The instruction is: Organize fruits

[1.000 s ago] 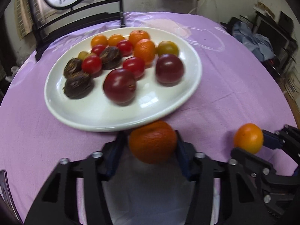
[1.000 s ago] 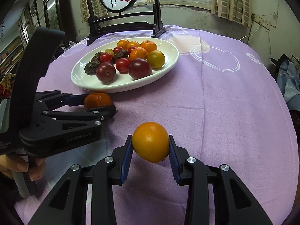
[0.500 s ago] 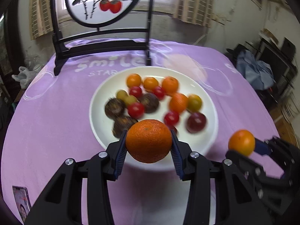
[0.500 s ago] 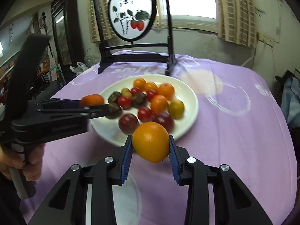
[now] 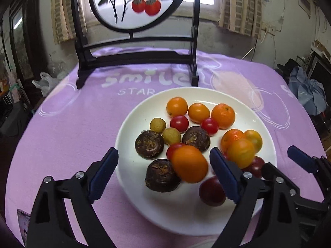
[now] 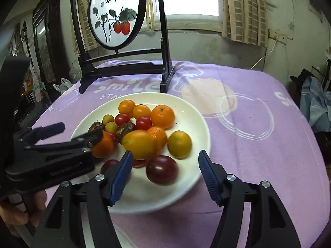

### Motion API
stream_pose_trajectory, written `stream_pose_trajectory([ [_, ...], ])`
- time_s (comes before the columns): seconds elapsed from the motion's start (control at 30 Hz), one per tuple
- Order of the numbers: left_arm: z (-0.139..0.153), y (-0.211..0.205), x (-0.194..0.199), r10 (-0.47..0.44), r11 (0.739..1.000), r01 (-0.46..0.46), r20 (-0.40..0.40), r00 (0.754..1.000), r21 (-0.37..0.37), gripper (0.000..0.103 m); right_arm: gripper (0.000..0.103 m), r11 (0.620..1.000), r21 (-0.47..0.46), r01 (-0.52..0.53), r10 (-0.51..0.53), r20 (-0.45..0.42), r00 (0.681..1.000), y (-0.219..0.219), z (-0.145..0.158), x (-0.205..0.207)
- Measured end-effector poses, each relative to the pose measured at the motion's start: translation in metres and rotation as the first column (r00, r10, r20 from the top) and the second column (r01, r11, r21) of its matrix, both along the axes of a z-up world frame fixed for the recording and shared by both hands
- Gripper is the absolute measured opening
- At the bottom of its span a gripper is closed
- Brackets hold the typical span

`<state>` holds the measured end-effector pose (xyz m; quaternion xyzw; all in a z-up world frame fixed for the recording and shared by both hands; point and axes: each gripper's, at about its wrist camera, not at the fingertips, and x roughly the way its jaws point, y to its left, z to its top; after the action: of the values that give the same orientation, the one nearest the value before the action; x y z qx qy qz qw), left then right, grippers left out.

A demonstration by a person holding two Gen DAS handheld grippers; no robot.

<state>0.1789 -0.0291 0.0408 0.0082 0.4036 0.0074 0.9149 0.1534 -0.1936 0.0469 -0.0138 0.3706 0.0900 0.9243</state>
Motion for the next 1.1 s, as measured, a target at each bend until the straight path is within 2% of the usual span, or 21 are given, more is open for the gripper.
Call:
stream_pose_trajectory([
  [0.1,0.005,-0.002,-0.02,-0.025,1.0,0.025,0.005,1.0,-0.003,0.092,0.067,1.0,-0.015,-0.013,0.013,0.01,1.0,-0.007,0.003,-0.021],
  [0.27,0.007,-0.004,-0.065,-0.037,0.999,0.037,0.024,0.999,-0.009,0.095,0.075,0.999,-0.041,-0.015,0.015,0.007,1.0,-0.013,0.001,-0.063],
  [0.43,-0.002,-0.004,-0.106,-0.057,0.998,0.057,-0.013,0.998,-0.024,0.095,0.079,0.998,-0.056,0.004,-0.005,-0.021,1.0,-0.013,-0.006,-0.101],
  [0.53,-0.004,0.0,-0.132,-0.054,0.998,0.054,-0.009,0.999,-0.031,0.095,0.085,0.998,-0.059,0.03,-0.031,-0.029,0.999,-0.014,-0.011,-0.115],
  [0.7,-0.011,0.006,-0.163,-0.046,0.998,0.046,-0.019,0.999,-0.042,0.096,0.086,0.998,-0.052,0.043,-0.045,-0.043,0.998,-0.012,-0.02,-0.135],
  [1.0,-0.028,0.013,-0.179,-0.026,0.999,0.025,-0.031,0.999,-0.047,0.096,0.088,0.999,-0.019,0.042,-0.044,-0.066,0.997,-0.015,-0.037,-0.147],
  [1.1,-0.04,0.012,-0.173,-0.035,0.999,0.034,-0.041,0.999,-0.034,0.097,0.088,0.995,-0.086,0.041,-0.049,-0.098,0.994,-0.011,-0.044,-0.146],
])
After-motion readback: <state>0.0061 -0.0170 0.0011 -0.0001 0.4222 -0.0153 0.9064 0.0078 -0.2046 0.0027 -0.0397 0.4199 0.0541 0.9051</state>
